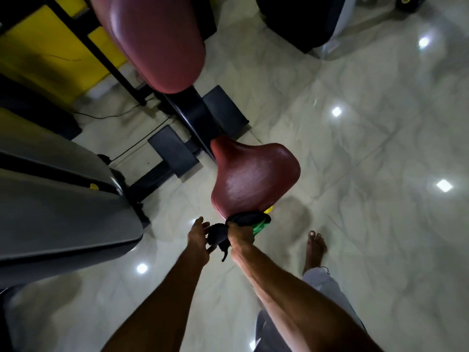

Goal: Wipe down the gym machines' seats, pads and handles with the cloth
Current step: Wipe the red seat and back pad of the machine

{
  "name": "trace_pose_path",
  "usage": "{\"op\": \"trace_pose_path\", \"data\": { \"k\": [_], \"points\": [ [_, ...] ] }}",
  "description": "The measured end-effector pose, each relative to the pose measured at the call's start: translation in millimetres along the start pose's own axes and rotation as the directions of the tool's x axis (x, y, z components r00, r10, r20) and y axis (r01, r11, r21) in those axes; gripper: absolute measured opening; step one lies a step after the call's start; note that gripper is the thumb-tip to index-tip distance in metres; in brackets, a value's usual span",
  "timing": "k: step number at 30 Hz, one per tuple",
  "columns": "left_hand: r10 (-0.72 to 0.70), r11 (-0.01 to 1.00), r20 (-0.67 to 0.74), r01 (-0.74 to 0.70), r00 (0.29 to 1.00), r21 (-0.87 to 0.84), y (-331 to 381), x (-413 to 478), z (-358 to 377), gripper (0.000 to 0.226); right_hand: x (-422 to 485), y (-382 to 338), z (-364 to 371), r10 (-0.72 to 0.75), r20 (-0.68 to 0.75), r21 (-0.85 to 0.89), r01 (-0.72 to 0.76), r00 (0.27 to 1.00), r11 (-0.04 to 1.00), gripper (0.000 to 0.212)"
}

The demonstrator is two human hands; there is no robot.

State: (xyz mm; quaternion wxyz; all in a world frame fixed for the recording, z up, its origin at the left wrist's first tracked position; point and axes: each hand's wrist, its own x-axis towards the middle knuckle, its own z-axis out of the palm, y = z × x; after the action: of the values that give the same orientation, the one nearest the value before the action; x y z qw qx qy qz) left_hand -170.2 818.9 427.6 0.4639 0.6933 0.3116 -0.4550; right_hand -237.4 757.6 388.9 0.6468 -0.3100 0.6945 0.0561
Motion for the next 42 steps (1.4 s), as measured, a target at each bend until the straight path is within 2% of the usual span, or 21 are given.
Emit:
{"op": "trace_pose_path", "data": {
  "k": [4,9,11,13,14,17,19,21,23,24,26,27,29,32,33,34,35,37,39,41,42],
  "points": [
    [0.132,0.978,-0.051,-0.122,0.99,0.169,18,-28,-12,0.031,-29,-29,-15,0.033,0.243,0.219,-0.088,0.969,0.972,0.031],
    [0.17,0.978,0.132,-0.184,0.977,0.1,44,-64,-13,0.054,-83,-79,-43,-0.141,0.494,0.22,0.034,0.858,0.975,0.02],
    [0.22,0.967,0.179,-0.239,0.959,0.09,62,-82,-12,0.052,-96,-96,-53,-0.193,0.529,0.166,0.122,0.826,0.978,0.031],
    [0.345,0.932,0.188,-0.359,0.92,0.048,82,-102,-9,0.03,-104,-111,-63,-0.241,0.564,0.11,0.217,0.79,0.97,0.044],
    [0.415,0.901,0.194,-0.431,0.889,0.05,90,-111,-8,0.022,-107,-117,-68,-0.285,0.57,0.089,0.286,0.771,0.954,0.047],
    [0.594,0.754,0.197,-0.625,0.78,0.203,119,-131,-5,0.044,-129,-140,-83,-0.472,0.508,0.1,0.495,0.721,0.863,0.055],
    [0.677,0.624,0.221,-0.707,0.702,0.334,134,-143,-2,0.058,-141,-154,-90,-0.623,0.329,0.129,0.62,0.709,0.774,0.052],
    [0.737,0.509,0.222,-0.741,0.638,0.437,146,-157,4,0.069,-143,-163,-90,-0.724,0.184,0.046,0.73,0.664,0.682,0.043],
    [0.792,0.377,0.253,-0.772,0.555,0.513,154,-176,13,0.063,-147,-169,-85,-0.739,0.224,0.068,0.747,0.635,0.662,0.026],
    [0.806,0.308,0.29,-0.784,0.516,0.538,156,-187,20,0.054,-153,-170,-81,-0.718,0.286,0.106,0.724,0.634,0.682,0.029],
    [0.798,0.203,0.383,-0.806,0.465,0.557,164,-200,35,0.037,-161,-176,-71,-0.638,0.405,0.205,0.615,0.655,0.761,0.06],
    [0.774,0.194,0.424,-0.813,0.471,0.55,167,-207,41,0.031,-165,-180,-66,-0.622,0.411,0.244,0.577,0.667,0.78,0.072],
    [0.713,0.27,0.466,-0.819,0.524,0.507,172,-215,53,0.022,-168,-192,-59,-0.655,0.304,0.293,0.587,0.691,0.755,0.068],
    [0.67,0.575,0.38,-0.77,0.638,0.277,181,-213,62,0.018,-163,-211,-57,-0.69,0.17,0.338,0.616,0.704,0.712,0.037],
    [0.689,0.632,0.317,-0.755,0.651,0.177,186,-206,65,0.018,-155,-217,-54,-0.684,0.173,0.373,0.596,0.708,0.711,0.031],
    [0.717,0.651,0.245,-0.753,0.652,0.099,191,-197,66,0.016,-145,-222,-48,-0.694,0.161,0.408,0.593,0.701,0.694,0.033],
    [0.744,0.652,0.159,-0.758,0.648,0.039,198,-186,68,0.013,-138,-229,-42,-0.7,0.165,0.427,0.589,0.695,0.686,0.044],
    [0.77,0.638,0.007,-0.77,0.638,-0.014,214,-162,66,0.013,-111,-240,-24,-0.714,0.136,0.444,0.602,0.686,0.663,0.081],
    [0.782,0.619,-0.109,-0.785,0.614,0.017,229,-128,63,0.036,-68,-249,1,-0.743,0.135,0.472,0.617,0.656,0.63,0.094],
    [0.817,0.561,-0.168,-0.827,0.551,0.017,251,-98,58,0.066,-68,-257,11,-0.774,0.16,0.494,0.629,0.613,0.6,0.096],
    [0.84,0.525,-0.16,-0.851,0.519,-0.004,261,-89,56,0.075,-72,-261,14,-0.815,0.153,0.506,0.664,0.558,0.55,0.095]
  ]
}}
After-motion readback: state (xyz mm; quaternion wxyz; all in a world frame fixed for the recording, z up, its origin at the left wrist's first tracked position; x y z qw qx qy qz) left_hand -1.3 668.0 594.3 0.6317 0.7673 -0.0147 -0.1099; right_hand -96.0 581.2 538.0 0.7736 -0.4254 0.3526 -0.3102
